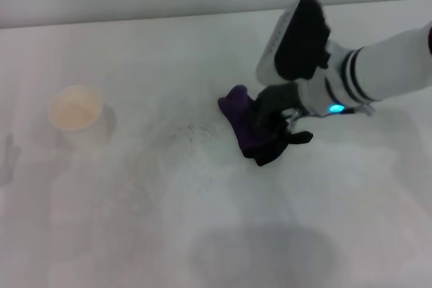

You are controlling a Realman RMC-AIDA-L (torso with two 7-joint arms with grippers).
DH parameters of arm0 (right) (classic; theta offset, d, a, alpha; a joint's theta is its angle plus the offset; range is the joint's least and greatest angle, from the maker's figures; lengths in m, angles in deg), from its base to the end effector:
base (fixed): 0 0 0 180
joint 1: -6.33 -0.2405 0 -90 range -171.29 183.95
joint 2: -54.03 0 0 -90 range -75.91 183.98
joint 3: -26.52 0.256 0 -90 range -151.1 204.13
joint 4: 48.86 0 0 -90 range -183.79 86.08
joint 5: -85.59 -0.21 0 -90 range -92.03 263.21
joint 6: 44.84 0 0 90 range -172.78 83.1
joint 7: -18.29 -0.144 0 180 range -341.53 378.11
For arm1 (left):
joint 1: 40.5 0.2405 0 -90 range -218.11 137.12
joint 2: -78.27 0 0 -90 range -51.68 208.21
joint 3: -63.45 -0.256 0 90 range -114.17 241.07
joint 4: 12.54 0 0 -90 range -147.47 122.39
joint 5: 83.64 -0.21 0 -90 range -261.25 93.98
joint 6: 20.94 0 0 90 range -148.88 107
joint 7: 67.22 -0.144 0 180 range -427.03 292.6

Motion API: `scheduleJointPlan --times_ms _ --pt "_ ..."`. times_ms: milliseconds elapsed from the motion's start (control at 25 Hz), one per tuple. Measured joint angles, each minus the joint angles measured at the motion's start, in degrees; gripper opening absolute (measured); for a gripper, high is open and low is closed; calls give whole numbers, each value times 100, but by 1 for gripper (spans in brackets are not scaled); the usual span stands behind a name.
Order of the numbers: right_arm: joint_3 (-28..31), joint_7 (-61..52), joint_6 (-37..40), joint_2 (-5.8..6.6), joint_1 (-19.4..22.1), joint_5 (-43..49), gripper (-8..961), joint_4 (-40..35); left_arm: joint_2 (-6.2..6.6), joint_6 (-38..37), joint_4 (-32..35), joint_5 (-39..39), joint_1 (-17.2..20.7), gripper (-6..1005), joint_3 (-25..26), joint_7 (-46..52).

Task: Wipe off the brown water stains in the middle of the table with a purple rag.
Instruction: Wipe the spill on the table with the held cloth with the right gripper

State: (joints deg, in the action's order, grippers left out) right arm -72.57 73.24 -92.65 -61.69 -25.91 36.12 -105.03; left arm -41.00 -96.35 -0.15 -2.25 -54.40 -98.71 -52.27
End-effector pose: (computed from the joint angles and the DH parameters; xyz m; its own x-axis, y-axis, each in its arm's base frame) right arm 0.2201 0.3761 -0.0726 0.9293 -0.3492 0.1201 -0.2587 -0.8477 -0.4632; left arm -0.3667 0.2490 -0.0241 0.5392 0.0097 0.8421 0.8422 -0.0067 -0.5392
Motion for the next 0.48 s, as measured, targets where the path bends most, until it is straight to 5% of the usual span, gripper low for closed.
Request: scheduleJointPlan --times_ms 240,480 --pt "-1223 365 -166 -29 -237 -1144 72 -165 0 0 5 -9 -44 892 0 0" --pt "-1331 839 -67 -36 -242 -1587 71 -154 0 7 0 -42 -77 892 -39 0"
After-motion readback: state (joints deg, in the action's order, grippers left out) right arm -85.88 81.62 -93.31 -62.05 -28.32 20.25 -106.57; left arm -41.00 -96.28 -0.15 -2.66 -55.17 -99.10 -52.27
